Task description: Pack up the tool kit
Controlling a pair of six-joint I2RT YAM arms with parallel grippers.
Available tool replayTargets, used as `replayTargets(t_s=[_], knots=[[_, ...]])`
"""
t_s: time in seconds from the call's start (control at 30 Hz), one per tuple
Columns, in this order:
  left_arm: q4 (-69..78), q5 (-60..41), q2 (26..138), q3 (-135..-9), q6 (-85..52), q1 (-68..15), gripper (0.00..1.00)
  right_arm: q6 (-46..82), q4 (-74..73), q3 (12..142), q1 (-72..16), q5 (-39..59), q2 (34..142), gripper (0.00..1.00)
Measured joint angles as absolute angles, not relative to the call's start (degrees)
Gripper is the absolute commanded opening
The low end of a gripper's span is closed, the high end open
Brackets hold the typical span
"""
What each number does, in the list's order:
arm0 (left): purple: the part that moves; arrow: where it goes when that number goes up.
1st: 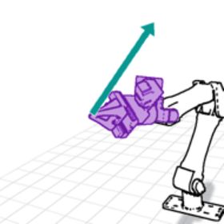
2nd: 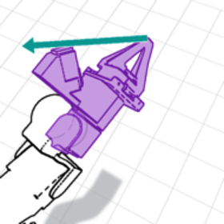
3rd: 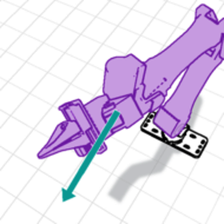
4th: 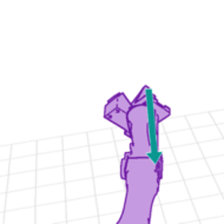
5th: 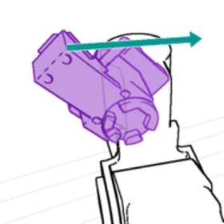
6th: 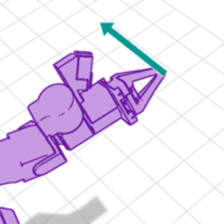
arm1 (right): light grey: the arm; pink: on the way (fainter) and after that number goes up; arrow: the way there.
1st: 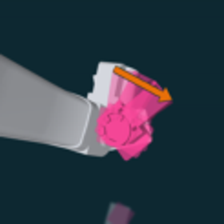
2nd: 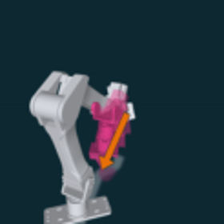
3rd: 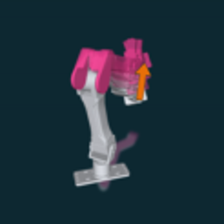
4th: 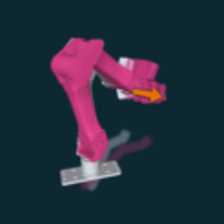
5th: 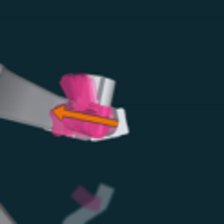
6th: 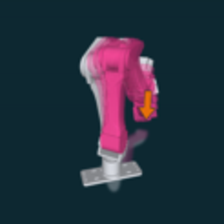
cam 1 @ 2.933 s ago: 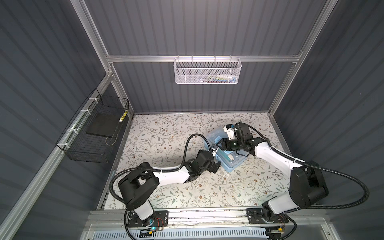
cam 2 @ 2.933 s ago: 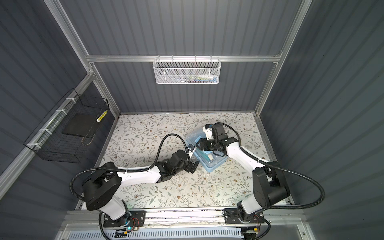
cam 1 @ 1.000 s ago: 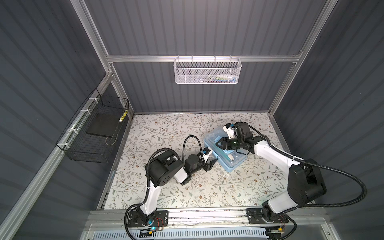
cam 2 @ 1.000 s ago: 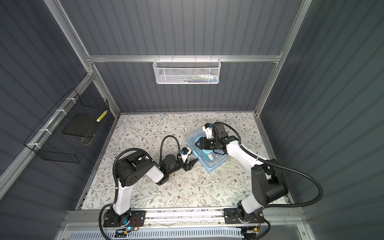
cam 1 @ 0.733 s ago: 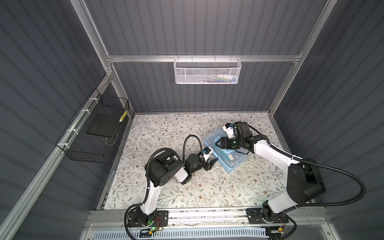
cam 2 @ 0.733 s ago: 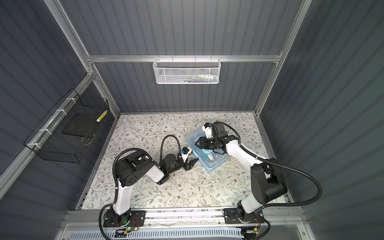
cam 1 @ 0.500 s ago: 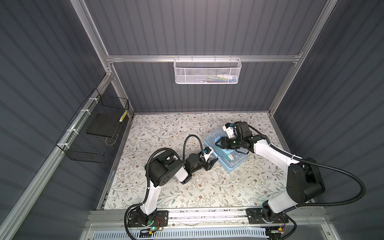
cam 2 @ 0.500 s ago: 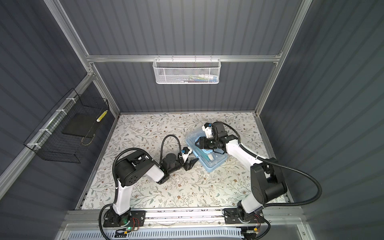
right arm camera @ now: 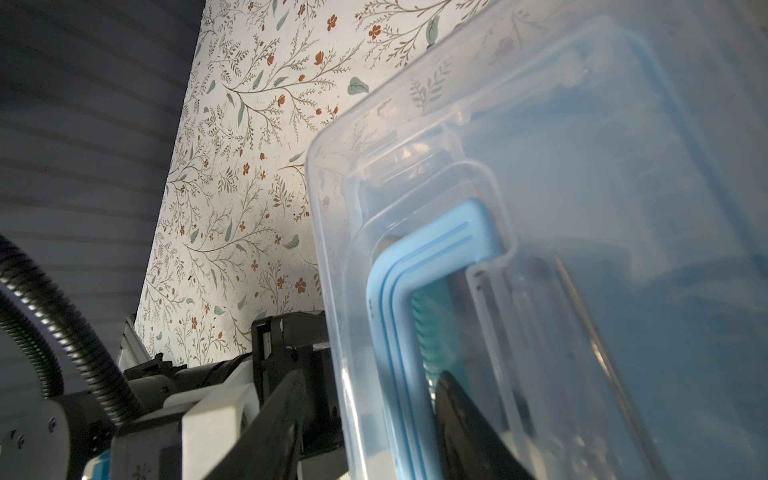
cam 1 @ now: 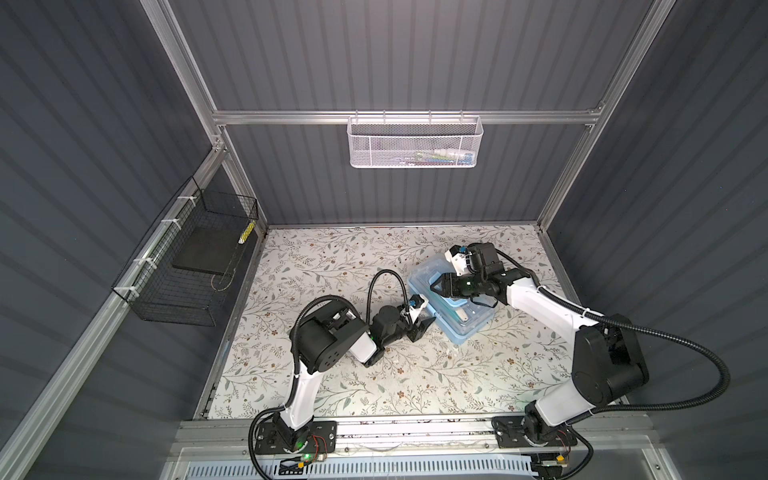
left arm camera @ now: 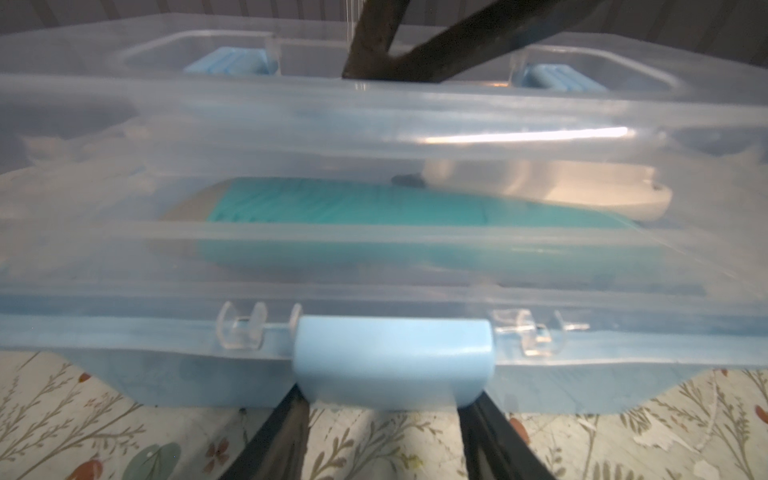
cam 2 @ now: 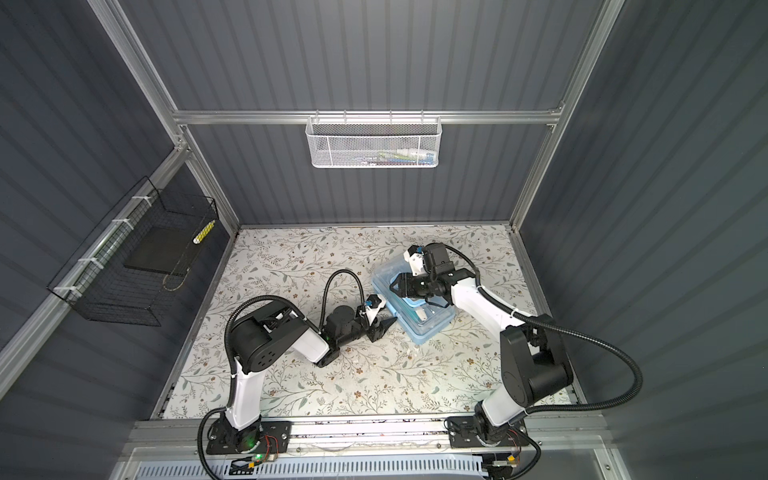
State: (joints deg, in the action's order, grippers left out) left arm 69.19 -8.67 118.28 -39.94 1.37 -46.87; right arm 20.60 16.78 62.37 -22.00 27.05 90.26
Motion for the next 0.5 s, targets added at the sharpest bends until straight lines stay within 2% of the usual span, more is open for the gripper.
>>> replayTargets(t_s=[0.5], knots=[[68.7, -8.9, 118.3, -40.5, 1.4, -46.9, 0.52, 20.6, 16.8, 62.4, -22.0, 27.0, 90.3, 0.53]])
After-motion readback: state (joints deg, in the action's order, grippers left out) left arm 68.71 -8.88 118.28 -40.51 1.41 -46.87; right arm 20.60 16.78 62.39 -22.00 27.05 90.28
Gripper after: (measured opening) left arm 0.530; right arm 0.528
